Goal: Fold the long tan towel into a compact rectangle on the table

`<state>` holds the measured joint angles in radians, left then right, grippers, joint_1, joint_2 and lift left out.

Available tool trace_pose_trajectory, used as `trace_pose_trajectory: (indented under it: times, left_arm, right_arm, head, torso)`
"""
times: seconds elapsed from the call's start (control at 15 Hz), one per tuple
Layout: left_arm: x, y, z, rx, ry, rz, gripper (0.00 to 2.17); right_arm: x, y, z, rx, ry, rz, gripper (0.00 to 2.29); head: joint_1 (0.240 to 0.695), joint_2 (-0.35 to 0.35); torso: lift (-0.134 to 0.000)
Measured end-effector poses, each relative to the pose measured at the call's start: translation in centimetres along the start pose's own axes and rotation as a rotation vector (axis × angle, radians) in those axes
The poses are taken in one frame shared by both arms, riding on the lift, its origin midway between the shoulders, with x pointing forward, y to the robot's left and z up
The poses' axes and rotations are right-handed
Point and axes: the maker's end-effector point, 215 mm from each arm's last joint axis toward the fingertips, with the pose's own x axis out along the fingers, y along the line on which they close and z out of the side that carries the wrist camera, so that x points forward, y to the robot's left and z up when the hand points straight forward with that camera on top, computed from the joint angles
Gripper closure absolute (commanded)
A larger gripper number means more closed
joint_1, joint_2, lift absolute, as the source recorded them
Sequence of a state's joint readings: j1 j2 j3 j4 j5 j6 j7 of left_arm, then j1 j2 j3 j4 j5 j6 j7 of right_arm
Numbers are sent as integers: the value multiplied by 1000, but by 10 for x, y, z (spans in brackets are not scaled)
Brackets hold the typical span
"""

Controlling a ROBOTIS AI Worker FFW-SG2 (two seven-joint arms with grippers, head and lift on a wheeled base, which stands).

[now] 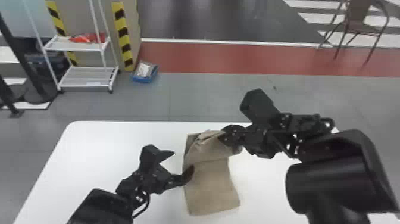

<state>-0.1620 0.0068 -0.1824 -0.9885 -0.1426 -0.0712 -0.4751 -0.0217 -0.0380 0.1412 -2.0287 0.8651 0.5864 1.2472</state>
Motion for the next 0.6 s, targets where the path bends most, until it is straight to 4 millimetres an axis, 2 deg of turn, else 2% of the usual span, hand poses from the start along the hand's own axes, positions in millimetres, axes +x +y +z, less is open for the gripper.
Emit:
trace_pose_trajectory:
  times: [0.13,0.33,0.47,0.6]
  left_arm:
    - [-1,1,0,0,1,1,205]
    - [-1,1,-1,1,1,1,205]
    - [-1,1,-1,3,3,0,205]
    - [-1,-1,-3,6,8,-7,205]
  right_arm:
    - [1,17,-16,-11,32,30,1480]
    - [7,29,-37,-37,79,43,1480]
    - [8,33,-39,-43,84,52,1480]
    - [6,26,-38,-43,80,29,1480]
  head:
    - [695,-61]
    - [695,-69]
    - [695,-69]
    - [695,-72]
  torso:
    - [0]
    - [0]
    - [0]
    - [0]
